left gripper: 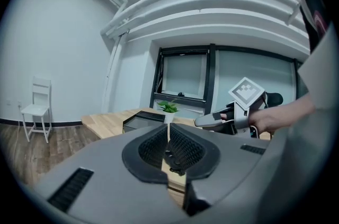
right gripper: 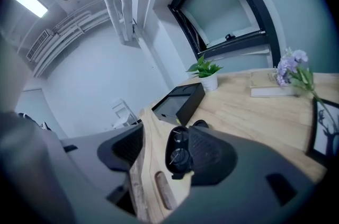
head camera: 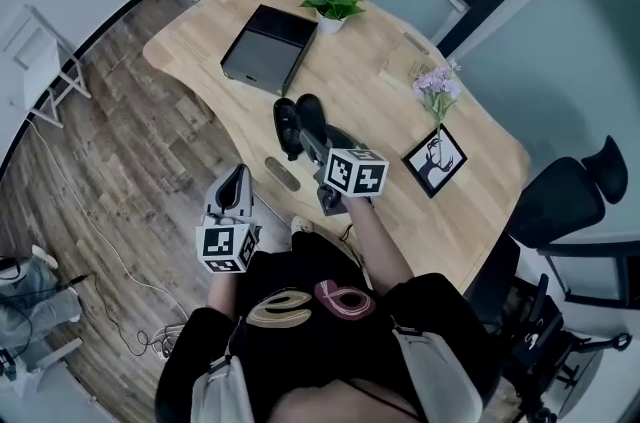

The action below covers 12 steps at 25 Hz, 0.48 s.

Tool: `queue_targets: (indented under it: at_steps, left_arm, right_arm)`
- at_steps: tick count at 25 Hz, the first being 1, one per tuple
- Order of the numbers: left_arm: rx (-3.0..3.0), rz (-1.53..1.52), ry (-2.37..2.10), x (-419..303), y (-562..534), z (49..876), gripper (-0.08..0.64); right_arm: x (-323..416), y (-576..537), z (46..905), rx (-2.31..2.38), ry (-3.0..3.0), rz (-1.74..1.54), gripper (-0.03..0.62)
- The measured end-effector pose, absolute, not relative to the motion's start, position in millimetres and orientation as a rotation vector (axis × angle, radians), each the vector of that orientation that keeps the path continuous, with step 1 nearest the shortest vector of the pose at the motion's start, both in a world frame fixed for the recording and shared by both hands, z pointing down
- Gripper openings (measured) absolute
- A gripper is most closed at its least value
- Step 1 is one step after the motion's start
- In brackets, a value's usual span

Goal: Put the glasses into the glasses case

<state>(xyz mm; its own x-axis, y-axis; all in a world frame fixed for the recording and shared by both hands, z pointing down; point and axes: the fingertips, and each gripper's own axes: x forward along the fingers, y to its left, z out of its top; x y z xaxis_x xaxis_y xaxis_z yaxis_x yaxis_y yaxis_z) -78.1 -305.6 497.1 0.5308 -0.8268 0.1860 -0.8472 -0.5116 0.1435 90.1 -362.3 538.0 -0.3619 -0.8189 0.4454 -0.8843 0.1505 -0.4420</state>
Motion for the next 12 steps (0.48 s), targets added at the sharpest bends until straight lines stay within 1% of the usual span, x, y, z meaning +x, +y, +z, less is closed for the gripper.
queue_targets:
  at_steps: [12]
  left_arm:
    - [2.622,0.094,-1.286,-48.4,-288.7,488.7,0.026]
  right_arm:
    - [123.0,-301.7,531.1,1.864,-2.222,0.91,0.256]
